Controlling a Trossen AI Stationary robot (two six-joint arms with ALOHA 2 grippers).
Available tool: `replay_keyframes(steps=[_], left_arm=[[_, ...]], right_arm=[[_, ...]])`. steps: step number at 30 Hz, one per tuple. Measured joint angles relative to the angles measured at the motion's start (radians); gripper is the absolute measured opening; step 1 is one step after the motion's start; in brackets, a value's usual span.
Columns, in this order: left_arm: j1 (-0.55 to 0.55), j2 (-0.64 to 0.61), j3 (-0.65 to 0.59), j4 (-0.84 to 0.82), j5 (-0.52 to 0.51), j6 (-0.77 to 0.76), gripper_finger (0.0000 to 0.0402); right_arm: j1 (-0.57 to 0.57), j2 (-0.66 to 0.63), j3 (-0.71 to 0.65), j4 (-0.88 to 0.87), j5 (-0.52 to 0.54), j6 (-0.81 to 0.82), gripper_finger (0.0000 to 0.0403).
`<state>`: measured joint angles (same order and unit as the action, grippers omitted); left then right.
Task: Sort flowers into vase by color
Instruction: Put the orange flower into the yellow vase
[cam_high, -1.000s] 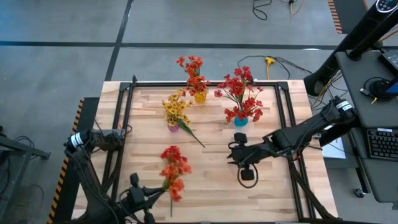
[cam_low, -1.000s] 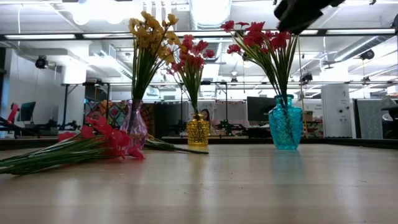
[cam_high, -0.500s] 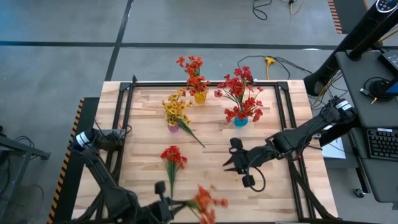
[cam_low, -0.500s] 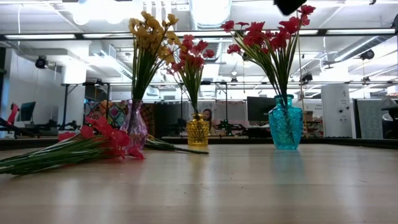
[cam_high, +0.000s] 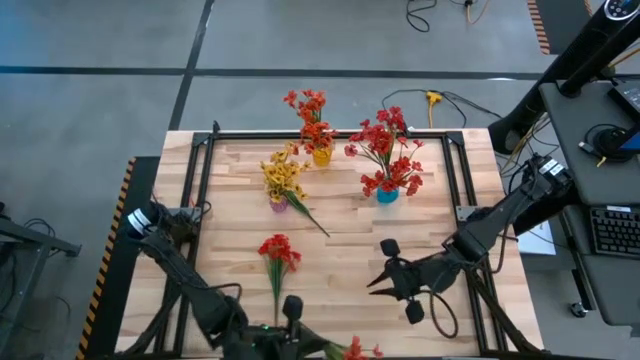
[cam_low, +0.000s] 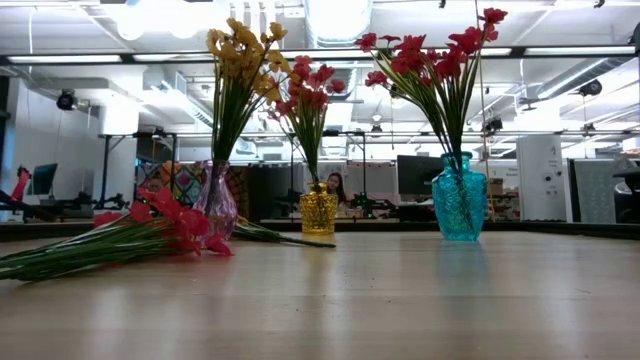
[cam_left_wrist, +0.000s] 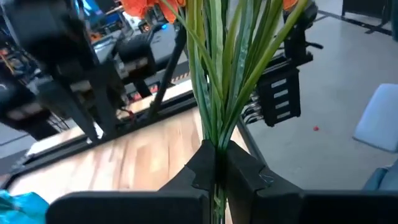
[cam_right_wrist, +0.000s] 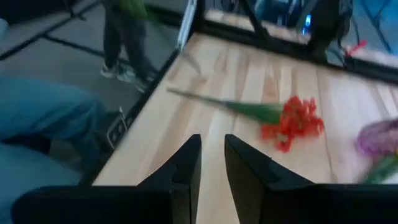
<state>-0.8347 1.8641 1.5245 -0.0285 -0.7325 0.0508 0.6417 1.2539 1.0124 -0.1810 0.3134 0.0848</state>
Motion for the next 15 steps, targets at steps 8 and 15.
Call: replay_keyframes(steps=[8,15], left_arm=[[0.048,-0.029,-0.33,0.596,0.098,0.095,0.0002],[0.075,-0.039,-0.545,1.036,0.063,0.098,0.0001]], right_arm=[[0.018,0.039,-0.089,0.298,0.002,-0.093,0.0059],[0.017,0.125,-0.144,0.686,0.002,-0.21,0.0074]])
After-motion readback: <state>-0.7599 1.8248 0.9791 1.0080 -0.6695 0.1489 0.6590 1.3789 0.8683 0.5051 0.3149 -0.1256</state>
